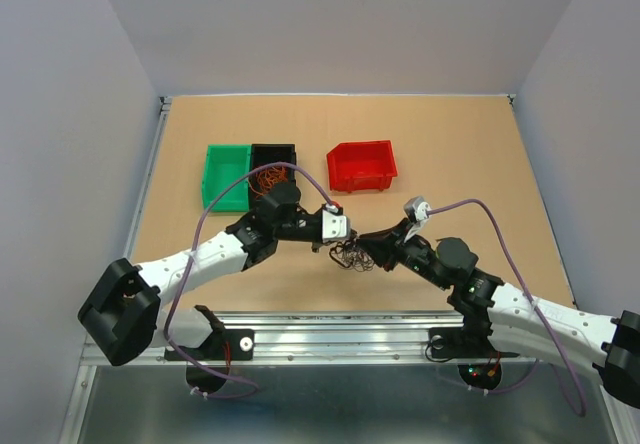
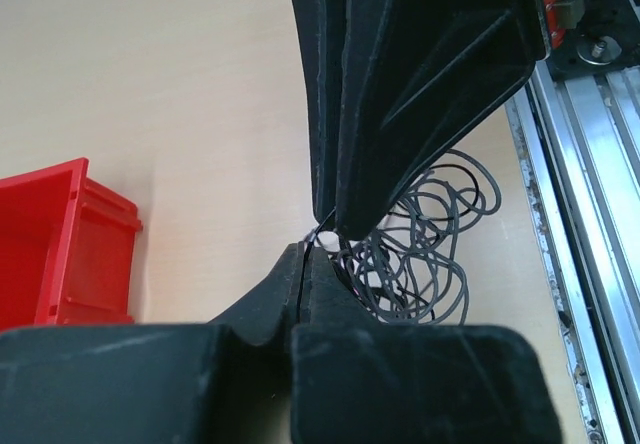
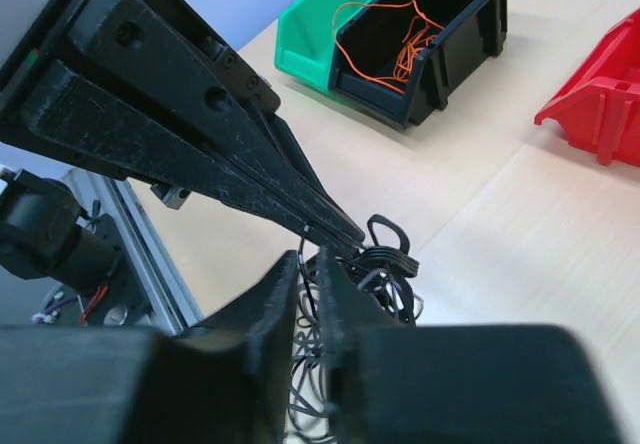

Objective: Untangle the cables

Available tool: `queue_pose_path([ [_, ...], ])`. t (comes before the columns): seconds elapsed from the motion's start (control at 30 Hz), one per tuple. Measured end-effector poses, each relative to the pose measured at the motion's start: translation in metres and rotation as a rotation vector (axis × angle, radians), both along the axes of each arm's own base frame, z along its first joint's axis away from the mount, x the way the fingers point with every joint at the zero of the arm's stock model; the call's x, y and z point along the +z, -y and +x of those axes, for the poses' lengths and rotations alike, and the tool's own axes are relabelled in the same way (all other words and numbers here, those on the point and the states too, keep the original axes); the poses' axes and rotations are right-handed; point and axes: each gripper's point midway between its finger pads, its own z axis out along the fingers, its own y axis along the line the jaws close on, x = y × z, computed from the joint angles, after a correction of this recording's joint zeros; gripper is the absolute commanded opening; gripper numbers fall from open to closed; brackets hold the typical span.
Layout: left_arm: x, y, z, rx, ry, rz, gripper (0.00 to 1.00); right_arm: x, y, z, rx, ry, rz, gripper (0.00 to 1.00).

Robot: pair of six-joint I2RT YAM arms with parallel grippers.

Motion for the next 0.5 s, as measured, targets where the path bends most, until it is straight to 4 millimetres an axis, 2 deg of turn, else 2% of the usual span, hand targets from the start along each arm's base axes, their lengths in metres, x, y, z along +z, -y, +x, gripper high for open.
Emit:
queue_pose_path([
  [0.13, 0.009, -0.003, 0.003, 0.028, 0.021, -0.01, 0.0, 0.0, 0.006, 0.009, -0.06, 0.002, -0.003, 0.45],
  [0.17, 0.012, -0.004, 0.004, 0.035, 0.028, -0.016, 0.0, 0.0, 0.007, 0.011, -0.072, 0.002, -0.004, 0.53],
  [0.23, 0.019, -0.005, 0.004, 0.044, 0.041, -0.03, 0.0, -0.001, 0.01, 0.014, -0.095, 0.005, -0.008, 0.58],
  [0.5, 0.031, -0.009, 0.004, 0.074, 0.04, -0.053, 0.0, -0.004, 0.013, 0.017, -0.119, 0.011, -0.023, 0.57],
])
